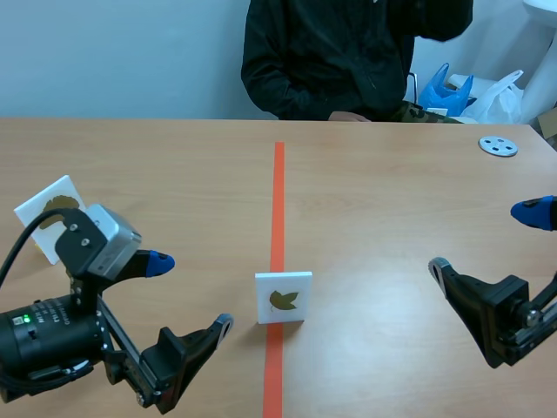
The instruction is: Sort the leaf by its shape. The table is split by an orange tape line. A compound leaf with several leaflets goes to the left side, a simple leaf with one blade goes to the right side. Return to the home posture when a red brick is placed on the table.
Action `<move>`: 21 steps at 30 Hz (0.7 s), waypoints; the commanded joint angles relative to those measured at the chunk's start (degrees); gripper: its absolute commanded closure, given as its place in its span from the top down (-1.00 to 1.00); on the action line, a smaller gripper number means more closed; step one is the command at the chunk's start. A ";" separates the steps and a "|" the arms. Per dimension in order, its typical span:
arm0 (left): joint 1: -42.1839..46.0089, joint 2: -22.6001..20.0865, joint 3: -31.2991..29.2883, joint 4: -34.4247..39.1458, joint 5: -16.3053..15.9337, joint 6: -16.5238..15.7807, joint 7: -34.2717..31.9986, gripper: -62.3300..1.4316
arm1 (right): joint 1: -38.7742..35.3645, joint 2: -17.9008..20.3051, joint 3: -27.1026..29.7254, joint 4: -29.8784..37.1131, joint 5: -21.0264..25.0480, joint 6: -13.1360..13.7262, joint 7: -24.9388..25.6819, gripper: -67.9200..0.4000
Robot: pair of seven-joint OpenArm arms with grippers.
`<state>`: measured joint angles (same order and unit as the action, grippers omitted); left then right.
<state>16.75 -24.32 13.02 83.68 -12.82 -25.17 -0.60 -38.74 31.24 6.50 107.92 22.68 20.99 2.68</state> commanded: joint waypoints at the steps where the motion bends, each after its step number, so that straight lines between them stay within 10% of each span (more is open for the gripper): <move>1: -1.62 -0.50 1.09 -0.46 -0.48 -0.15 -2.27 1.00 | 0.66 0.48 0.55 0.26 0.44 0.02 0.42 1.00; 21: -18.27 1.31 16.96 -22.21 6.56 0.15 -15.61 1.00 | 0.66 0.48 0.55 0.26 0.44 0.02 0.42 1.00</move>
<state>-1.04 -23.77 29.82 60.38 -5.63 -25.10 -15.09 -38.74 31.24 6.50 107.92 22.68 20.99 2.68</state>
